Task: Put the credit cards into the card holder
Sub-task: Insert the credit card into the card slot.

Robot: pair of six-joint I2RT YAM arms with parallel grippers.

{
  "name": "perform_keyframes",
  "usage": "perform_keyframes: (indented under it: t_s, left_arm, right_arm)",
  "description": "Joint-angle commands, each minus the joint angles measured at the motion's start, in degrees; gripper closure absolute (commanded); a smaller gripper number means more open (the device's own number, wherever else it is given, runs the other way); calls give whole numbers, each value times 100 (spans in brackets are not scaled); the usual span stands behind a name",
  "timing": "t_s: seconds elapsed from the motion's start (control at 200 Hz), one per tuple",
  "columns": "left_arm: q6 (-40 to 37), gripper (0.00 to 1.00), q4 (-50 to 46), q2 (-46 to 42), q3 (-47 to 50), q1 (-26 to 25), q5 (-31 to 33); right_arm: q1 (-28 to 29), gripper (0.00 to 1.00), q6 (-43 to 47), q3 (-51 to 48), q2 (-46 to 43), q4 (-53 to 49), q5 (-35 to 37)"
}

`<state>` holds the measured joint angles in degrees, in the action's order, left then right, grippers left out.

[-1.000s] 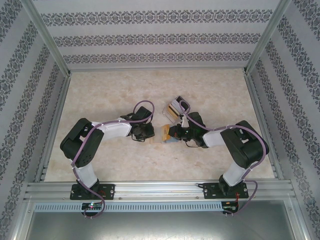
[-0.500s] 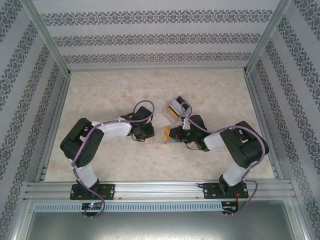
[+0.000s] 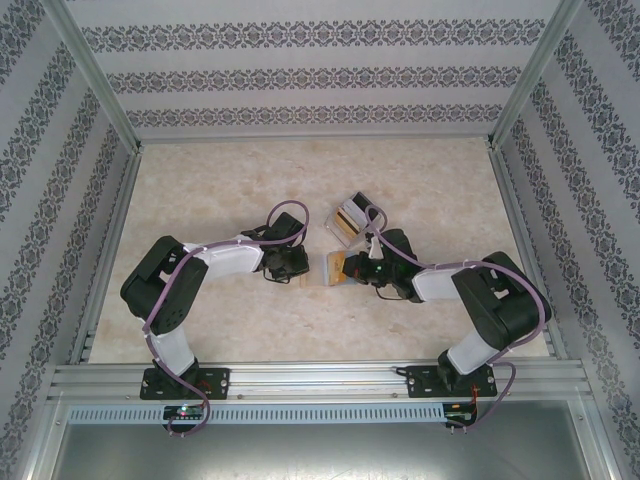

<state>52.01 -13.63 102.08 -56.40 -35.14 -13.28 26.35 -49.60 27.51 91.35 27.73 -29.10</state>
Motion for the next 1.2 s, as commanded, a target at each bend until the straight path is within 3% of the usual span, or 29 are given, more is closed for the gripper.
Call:
perform_keyframes:
  t_s: [0.0,0.779,0.989,1.194]
  left_arm:
    - [-94,88,-167,196,7,-11,-74]
    - [-101,88,-174,284,-75,-11,-118]
    - [-112,88,-216,261,-60,-13,-78]
    - [-111,88,-193,303,-84,-11,-107]
  right_arm:
    - [-43,100,224,28,-87,-421,354]
    - [234,100,-40,501,759,0,-429]
    - [45,100,-497,260,533,657,-739]
    - [51,100,-535,326,361,583,-861]
